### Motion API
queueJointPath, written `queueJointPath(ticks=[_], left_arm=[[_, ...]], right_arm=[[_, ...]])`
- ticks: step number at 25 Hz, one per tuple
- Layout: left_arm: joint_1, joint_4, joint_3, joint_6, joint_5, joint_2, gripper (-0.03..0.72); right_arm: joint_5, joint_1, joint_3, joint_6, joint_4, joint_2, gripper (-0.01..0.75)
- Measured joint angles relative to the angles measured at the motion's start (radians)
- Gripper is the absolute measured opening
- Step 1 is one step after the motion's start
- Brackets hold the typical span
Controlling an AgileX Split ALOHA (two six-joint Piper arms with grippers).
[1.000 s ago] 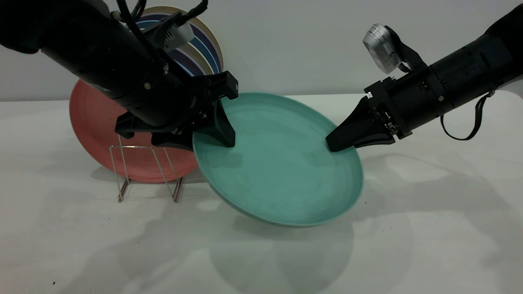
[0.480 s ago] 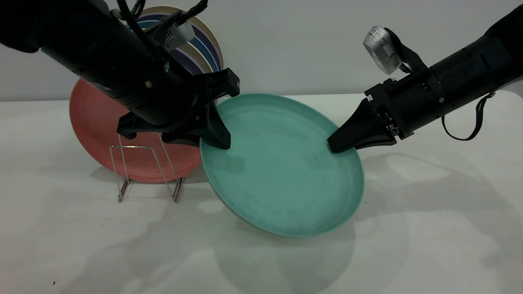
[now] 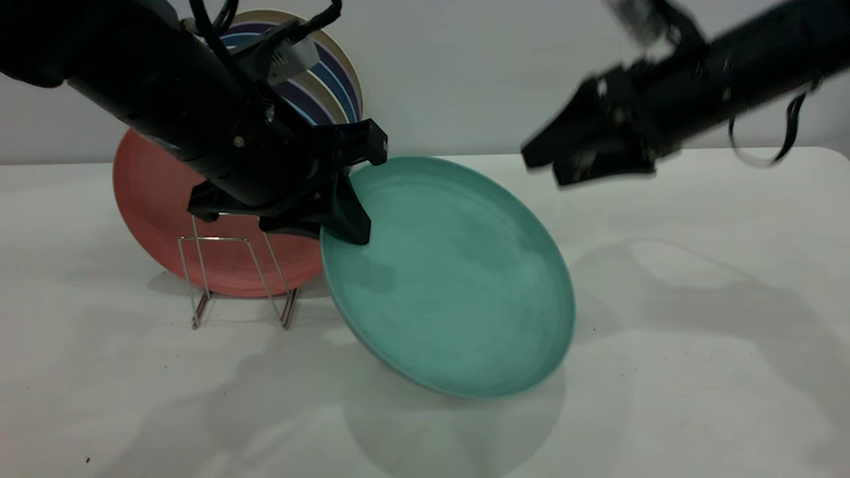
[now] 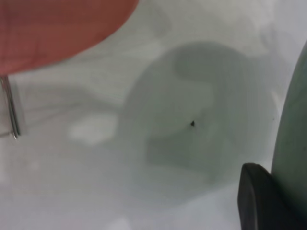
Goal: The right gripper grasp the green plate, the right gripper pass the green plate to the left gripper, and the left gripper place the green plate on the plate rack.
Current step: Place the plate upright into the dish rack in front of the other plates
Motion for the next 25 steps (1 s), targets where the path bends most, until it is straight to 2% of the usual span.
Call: queueJointPath(ticks=[2,5,9,14,18,23,25], left_arm=[[0.012,0.003,0.000,0.067,0.003,-0.019,0.062],[0.064,0.005,0.000,0.238,0.029,-0.090,0.062],[0.172,0.011,0.000,0.563,0.128,-0.222,0.062],[0.303,0.012,0.000,0.920,0.185,-0.346,0.062],[0.359,0.016,0.000,1.154,0.193,-0.390,0.062],[0.372,0.021,0.000,1.509,0.195,-0.403,0.062],[0.372,0.031,0.000,1.596,0.195,-0.405,0.062]], right_arm=[[0.014,-0.005,-0.006,0.009,-0.005,-0.052,0.716],[0.076,-0.023,-0.008,0.058,-0.032,-0.148,0.697],[0.212,-0.050,-0.008,0.159,-0.136,-0.280,0.576],[0.245,-0.052,0.010,0.310,-0.297,-0.431,0.433],[0.248,-0.052,0.128,0.353,-0.342,-0.567,0.392],[0.255,-0.052,0.361,0.378,-0.387,-0.773,0.388],[0.257,-0.052,0.445,0.406,-0.421,-0.865,0.388]])
